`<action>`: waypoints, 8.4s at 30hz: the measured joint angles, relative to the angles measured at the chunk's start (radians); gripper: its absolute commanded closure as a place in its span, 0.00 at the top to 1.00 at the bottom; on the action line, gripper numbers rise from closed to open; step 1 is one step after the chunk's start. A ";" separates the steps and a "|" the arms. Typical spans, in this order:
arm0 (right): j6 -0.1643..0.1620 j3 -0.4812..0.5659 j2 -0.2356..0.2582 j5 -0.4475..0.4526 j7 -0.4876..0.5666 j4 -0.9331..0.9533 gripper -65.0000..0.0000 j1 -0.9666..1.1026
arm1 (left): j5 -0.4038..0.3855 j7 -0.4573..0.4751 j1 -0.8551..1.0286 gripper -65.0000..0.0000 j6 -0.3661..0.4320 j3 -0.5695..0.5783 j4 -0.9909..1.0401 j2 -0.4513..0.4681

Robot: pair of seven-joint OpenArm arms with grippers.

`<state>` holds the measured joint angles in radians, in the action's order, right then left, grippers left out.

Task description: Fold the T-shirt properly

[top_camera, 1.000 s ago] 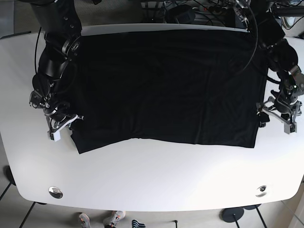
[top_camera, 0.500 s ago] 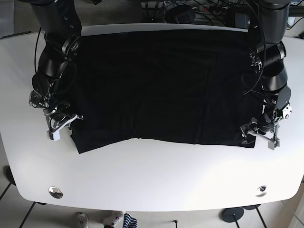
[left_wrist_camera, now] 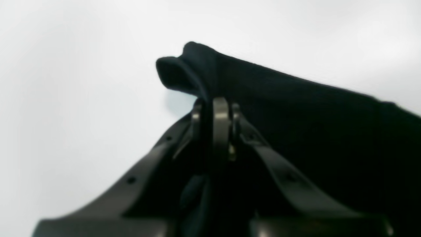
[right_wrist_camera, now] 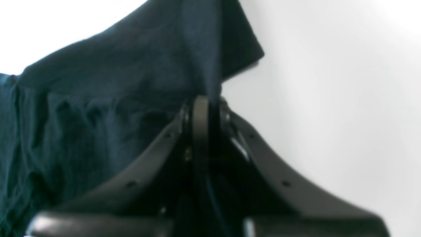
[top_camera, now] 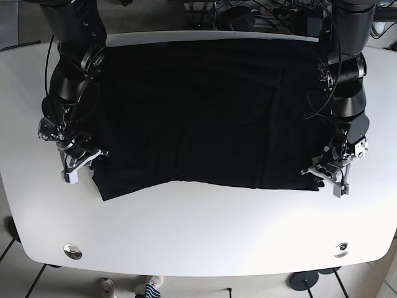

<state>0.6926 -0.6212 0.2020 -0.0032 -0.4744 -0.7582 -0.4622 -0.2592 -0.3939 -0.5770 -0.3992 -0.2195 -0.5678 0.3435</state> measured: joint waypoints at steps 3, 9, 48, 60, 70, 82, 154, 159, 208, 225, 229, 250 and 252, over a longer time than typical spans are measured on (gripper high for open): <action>0.000 0.002 -0.007 -0.016 -0.062 -0.126 0.03 0.017 | -0.001 -0.104 0.099 0.00 -0.005 -0.019 -0.281 -0.005; 0.007 0.002 -0.009 -0.008 -0.178 -0.335 0.03 0.037 | -0.003 -0.275 0.266 0.00 -0.008 -0.169 -0.666 -0.071; 0.014 -0.141 -0.111 0.250 -0.578 -1.147 0.52 0.715 | 0.004 -0.508 0.911 0.59 -0.304 -0.542 -1.227 -0.143; 0.001 -0.135 -0.074 0.325 -0.576 -1.092 0.89 0.510 | -0.050 -0.509 0.835 0.56 -0.301 -0.430 -1.183 -0.146; 0.004 0.019 -0.081 0.160 -0.391 -0.649 0.88 0.345 | -0.068 -0.402 0.808 0.56 -0.301 -0.414 -0.970 -0.132; 0.009 0.052 -0.154 0.211 -0.280 -0.603 0.65 0.398 | -0.076 -0.372 0.807 0.56 -0.301 -0.416 -0.948 -0.129; 0.030 0.100 -0.021 0.316 -0.167 -0.428 0.20 0.362 | -0.032 -0.391 0.524 0.56 -0.313 -0.411 -0.652 -0.051; 0.023 0.099 -0.025 0.302 -0.181 -0.450 0.20 0.365 | -0.185 -0.547 0.546 0.57 -0.301 -0.439 -0.824 -0.018; 0.018 0.095 -0.025 0.306 -0.177 -0.451 0.20 0.370 | 0.108 -0.609 0.664 0.06 -0.298 0.175 -1.270 -0.360; 0.014 0.089 -0.042 0.302 -0.169 -0.451 0.20 0.370 | 0.124 -0.600 0.502 0.42 -0.297 0.306 -1.004 -0.461; 0.014 0.090 -0.042 0.302 -0.169 -0.451 0.20 0.370 | 0.121 -0.602 0.502 0.54 -0.137 0.382 -1.011 -0.460; 0.015 0.088 -0.044 0.303 -0.169 -0.452 0.20 0.367 | 0.108 -0.601 0.537 0.00 -0.035 0.166 -1.200 -0.383; 0.014 0.085 -0.053 0.302 -0.168 -0.452 0.20 0.367 | 0.110 -0.600 0.551 0.00 -0.035 0.154 -1.145 -0.370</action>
<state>0.7067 -0.5358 0.1490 0.2989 -0.6422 -1.2098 -0.0948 -0.1493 -0.9936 -0.0257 -0.4343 -0.0650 -1.7130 -0.0269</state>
